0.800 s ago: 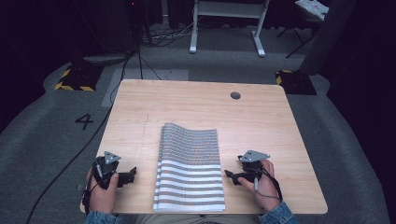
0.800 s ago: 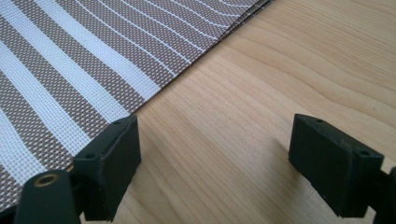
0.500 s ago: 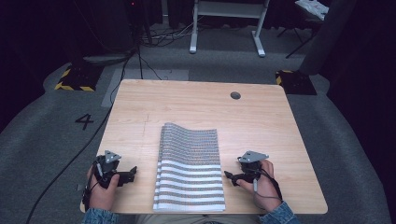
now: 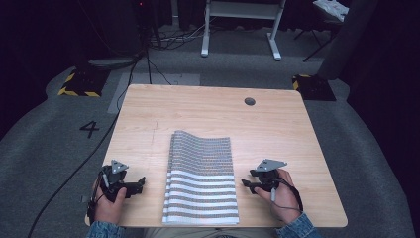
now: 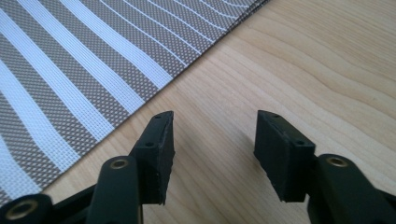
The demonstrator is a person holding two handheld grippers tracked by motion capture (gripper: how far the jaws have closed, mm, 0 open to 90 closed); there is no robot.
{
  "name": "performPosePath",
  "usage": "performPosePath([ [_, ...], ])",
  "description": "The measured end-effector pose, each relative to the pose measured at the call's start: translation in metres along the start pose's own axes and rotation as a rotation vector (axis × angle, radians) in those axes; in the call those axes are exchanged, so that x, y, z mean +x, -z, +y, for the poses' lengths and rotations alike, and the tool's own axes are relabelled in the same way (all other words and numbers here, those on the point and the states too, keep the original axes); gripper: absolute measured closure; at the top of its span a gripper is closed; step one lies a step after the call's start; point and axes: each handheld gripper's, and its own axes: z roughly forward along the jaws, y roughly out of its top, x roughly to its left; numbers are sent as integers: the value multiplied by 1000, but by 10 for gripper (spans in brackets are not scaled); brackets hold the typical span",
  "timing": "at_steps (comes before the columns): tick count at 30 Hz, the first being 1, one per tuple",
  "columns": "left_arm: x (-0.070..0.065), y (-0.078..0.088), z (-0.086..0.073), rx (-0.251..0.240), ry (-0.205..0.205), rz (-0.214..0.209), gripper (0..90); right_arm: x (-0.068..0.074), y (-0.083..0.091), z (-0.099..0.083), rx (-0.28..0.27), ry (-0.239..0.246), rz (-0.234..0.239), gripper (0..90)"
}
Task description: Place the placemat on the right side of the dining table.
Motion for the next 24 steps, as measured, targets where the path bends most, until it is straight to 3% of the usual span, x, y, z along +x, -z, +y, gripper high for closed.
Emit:
performPosePath([
  [4,0,0,0,-2,-1,1,0,3,8,12,-24,7,37,453],
  [7,0,0,0,-2,-1,1,0,7,15,24,-35,42,37,446],
  [11,0,0,0,-3,2,2,0,15,22,40,-30,35,73,447],
  [14,1,0,-1,-2,-4,-4,1,18,23,47,-43,36,103,453],
  [20,1,0,-1,-3,-7,-6,0,34,22,73,-76,83,151,459],
  [24,1,0,-1,-3,-7,-5,0,45,16,86,-69,93,172,451],
])
